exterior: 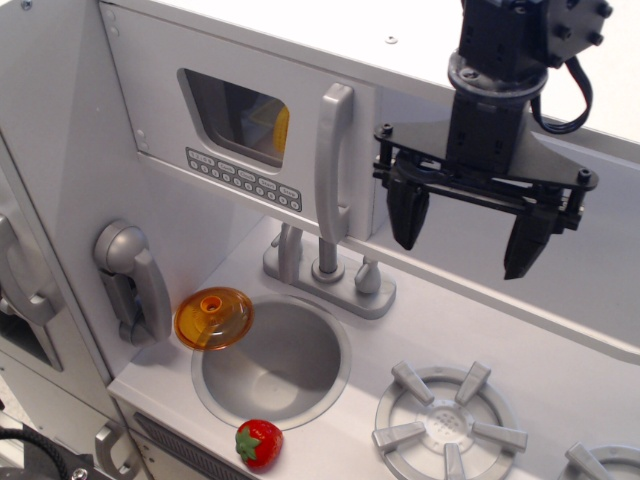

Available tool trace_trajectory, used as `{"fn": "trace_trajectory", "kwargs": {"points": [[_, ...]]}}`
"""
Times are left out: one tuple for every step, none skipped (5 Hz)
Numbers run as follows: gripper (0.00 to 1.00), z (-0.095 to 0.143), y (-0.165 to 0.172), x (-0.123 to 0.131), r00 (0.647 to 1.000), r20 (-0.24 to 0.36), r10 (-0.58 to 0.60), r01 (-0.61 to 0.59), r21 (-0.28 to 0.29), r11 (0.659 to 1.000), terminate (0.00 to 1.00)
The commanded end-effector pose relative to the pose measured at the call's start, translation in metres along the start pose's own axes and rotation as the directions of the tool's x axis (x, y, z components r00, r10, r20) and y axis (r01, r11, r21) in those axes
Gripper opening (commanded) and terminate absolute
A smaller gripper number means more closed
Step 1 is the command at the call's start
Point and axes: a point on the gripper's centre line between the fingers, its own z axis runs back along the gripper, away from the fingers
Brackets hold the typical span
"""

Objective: Open microwave

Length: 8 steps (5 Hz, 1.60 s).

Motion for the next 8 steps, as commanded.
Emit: {"fn": "trace_trajectory", "kwargs": {"points": [[1.00,0.000,0.000,0.000,1.000,0.000,0.000,0.000,0.000,1.000,0.00],[1.00,0.001,0.028,0.017,0.985,0.133,-0.106,0.102,0.033,0.994,0.00],[1.00,0.008,0.062,0.037,0.980,0.145,-0.136,0.135,0.017,0.991,0.00],[1.00,0.012,0.085,0.046,0.971,0.193,-0.142,0.137,0.037,0.990,0.00],[1.00,0.022,0.098,0.054,0.974,0.199,-0.106,0.106,0.007,0.994,0.00],[1.00,0.022,0.104,0.062,0.974,0.210,-0.089,0.087,0.020,0.996,0.00],[1.00,0.019,0.103,0.072,0.972,0.220,-0.083,0.084,0.004,0.996,0.00],[0.00,0.015,0.103,0.070,0.970,0.218,-0.103,0.108,-0.009,0.994,0.00]]}}
